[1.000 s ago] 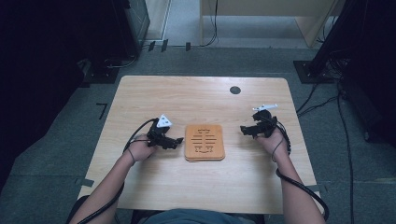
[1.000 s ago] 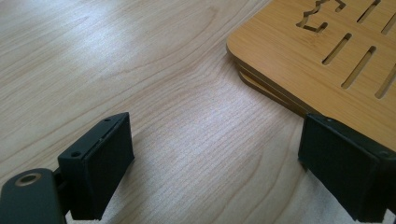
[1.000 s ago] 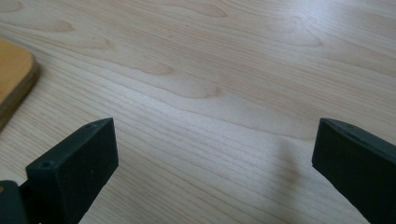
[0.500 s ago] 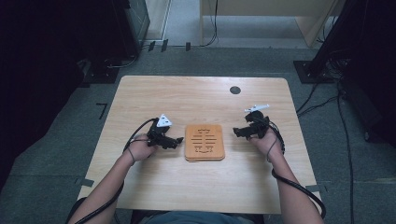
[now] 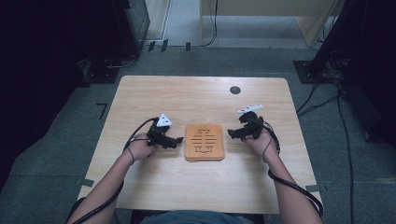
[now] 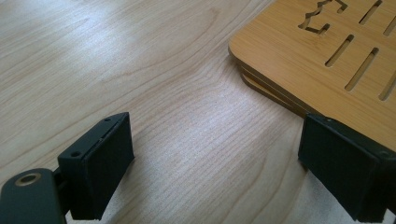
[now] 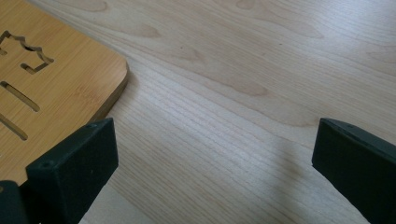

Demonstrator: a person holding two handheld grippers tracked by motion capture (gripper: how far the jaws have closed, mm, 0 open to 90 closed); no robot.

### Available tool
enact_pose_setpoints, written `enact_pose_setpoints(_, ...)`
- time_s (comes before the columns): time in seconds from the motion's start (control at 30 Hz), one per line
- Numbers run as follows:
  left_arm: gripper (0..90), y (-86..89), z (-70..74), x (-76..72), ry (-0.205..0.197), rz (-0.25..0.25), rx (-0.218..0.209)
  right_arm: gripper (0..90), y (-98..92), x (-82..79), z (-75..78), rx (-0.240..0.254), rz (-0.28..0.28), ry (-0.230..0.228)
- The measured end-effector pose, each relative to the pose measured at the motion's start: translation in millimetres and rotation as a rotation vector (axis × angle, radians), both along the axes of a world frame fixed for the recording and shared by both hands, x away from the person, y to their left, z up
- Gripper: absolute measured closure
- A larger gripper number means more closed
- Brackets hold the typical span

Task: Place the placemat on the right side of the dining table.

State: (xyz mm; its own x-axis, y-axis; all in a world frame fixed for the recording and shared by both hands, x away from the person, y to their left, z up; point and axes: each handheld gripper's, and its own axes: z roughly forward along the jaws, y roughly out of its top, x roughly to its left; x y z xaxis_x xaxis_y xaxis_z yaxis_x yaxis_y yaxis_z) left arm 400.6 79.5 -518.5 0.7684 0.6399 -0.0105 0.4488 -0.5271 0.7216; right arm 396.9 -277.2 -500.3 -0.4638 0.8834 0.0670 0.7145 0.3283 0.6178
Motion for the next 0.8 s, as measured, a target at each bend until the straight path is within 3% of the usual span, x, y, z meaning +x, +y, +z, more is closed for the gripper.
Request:
enact_pose_setpoints(0.27,9.3,-1.3,2.7,-1.0,0.003,-0.008,-0.002,0.0,11.2,-1.2,-0.7,-0.014,0.034,-0.007)
enact_pose_setpoints(0.6,9.3,-0.8,10.5,-2.7,0.032,0.008,-0.053,0.0,17.2,-1.2,-1.0,-0.013,0.04,-0.005)
enact_pose_setpoints(0.8,9.3,0.1,11.6,-6.2,0.028,-0.001,-0.035,0.0,23.5,-0.6,-1.1,-0.011,0.055,0.0)
